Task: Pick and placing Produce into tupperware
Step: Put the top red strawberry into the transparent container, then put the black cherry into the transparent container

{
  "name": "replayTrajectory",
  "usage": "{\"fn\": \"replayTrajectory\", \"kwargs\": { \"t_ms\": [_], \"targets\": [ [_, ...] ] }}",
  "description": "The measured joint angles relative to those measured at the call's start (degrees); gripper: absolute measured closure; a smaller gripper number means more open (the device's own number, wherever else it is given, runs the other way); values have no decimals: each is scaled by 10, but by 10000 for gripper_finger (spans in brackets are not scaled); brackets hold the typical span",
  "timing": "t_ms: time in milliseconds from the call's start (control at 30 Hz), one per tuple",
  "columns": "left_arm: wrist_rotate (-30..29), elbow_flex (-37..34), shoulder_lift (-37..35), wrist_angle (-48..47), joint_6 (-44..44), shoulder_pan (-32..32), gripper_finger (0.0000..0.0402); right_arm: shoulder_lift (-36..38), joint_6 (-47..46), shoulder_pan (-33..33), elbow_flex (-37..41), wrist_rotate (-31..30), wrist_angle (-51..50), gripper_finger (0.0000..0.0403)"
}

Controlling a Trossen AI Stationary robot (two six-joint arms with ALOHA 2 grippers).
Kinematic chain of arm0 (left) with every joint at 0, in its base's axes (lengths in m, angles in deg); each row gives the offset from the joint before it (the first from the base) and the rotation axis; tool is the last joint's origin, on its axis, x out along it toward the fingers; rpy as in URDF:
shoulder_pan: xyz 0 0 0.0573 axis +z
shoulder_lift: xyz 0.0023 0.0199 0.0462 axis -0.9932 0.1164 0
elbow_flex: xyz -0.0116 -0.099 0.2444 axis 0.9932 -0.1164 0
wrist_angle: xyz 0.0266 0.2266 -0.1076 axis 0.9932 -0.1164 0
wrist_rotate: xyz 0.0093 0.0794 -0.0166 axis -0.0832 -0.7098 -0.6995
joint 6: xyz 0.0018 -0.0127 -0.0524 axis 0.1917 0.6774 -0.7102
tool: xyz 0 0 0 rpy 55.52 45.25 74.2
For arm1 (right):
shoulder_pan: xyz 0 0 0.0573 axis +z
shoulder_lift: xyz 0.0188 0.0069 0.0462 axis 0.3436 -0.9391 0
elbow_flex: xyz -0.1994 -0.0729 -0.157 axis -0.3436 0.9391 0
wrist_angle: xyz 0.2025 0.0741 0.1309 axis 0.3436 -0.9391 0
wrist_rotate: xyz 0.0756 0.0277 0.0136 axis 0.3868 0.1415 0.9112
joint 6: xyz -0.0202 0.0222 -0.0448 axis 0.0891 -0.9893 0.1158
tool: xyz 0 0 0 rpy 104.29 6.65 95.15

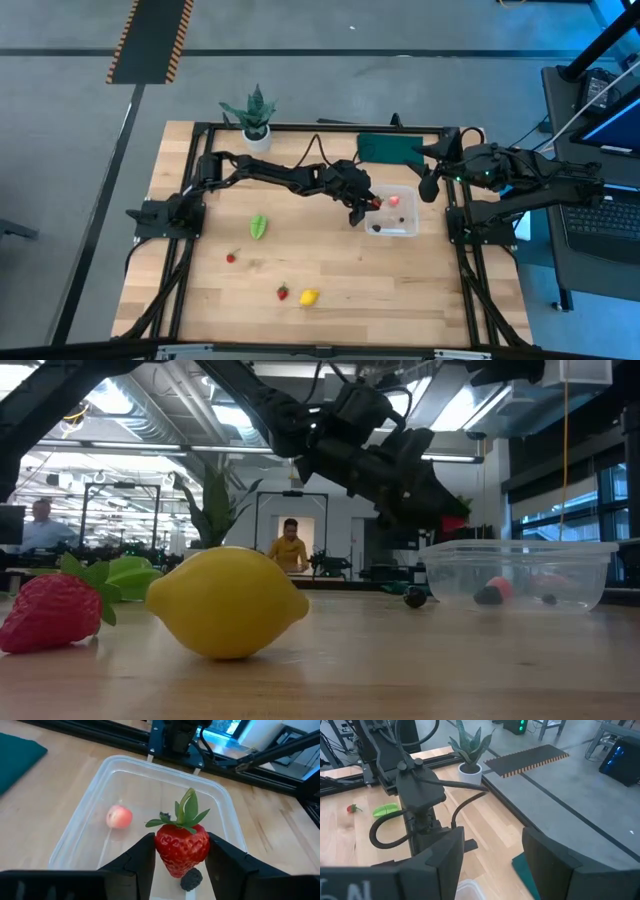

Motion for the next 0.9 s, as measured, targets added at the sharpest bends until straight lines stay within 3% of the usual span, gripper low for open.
{"fn": "replayTrajectory", "kwargs": {
  "t_ms": [200,633,767,900],
  "targets": [
    [-1,0,0,12,0,-1,231,0,0,0,0,0,-2,199],
    [11,0,-11,1,14,1,225,0,1,0,0,0,-7,199],
    [39,1,-59,-109,88,11,218,0,0,0,0,0,-13,199],
    [23,0,-105,-256,134,16,210,0,1,0,0,0,-15,199]
  ]
}}
